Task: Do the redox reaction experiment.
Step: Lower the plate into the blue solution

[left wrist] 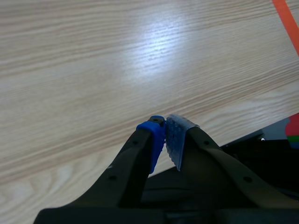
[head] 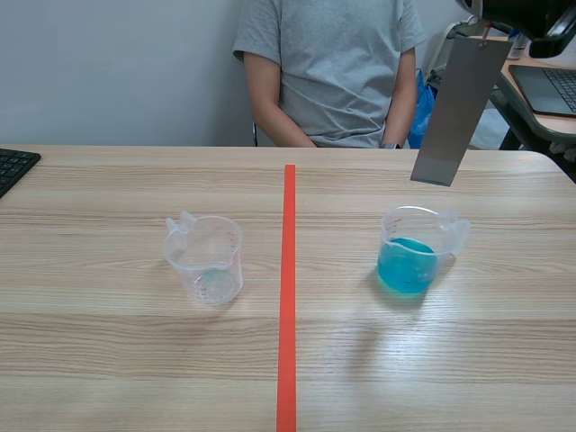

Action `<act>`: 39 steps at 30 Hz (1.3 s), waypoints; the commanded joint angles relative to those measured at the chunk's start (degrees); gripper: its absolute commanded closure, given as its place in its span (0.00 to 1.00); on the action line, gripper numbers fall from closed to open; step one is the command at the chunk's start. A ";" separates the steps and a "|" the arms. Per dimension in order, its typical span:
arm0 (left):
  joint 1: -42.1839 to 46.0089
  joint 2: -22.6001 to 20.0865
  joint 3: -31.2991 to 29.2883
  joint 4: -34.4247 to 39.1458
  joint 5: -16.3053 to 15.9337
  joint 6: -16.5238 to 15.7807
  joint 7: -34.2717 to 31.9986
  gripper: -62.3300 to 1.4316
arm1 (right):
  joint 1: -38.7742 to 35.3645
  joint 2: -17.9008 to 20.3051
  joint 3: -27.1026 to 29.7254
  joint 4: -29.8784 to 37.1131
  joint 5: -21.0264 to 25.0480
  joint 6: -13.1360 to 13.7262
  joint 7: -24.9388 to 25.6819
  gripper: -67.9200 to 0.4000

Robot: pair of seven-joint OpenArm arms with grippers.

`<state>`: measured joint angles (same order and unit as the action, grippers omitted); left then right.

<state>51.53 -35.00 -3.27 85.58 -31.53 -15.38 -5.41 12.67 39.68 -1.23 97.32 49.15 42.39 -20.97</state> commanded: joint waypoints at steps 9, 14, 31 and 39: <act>1.14 2.71 -1.38 0.35 -0.24 -0.15 -0.57 0.90 | 1.29 0.63 -0.39 -2.84 0.48 0.33 2.69 0.98; 0.94 2.75 -1.36 0.35 -0.42 -0.13 -0.57 0.90 | 1.29 0.61 -2.23 -4.39 -1.14 0.33 4.76 0.98; 0.35 2.73 -1.36 0.37 -0.39 4.31 -0.74 0.90 | 1.29 -2.27 -6.19 -11.06 -9.68 0.33 11.30 0.98; 0.35 2.73 -1.36 0.37 -0.39 4.28 -0.63 0.90 | 1.29 -4.87 -8.20 -16.22 -14.88 0.33 14.82 0.98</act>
<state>51.75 -31.92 -4.27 85.58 -31.55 -10.72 -5.17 12.67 34.70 -9.30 81.19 33.78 42.35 -7.11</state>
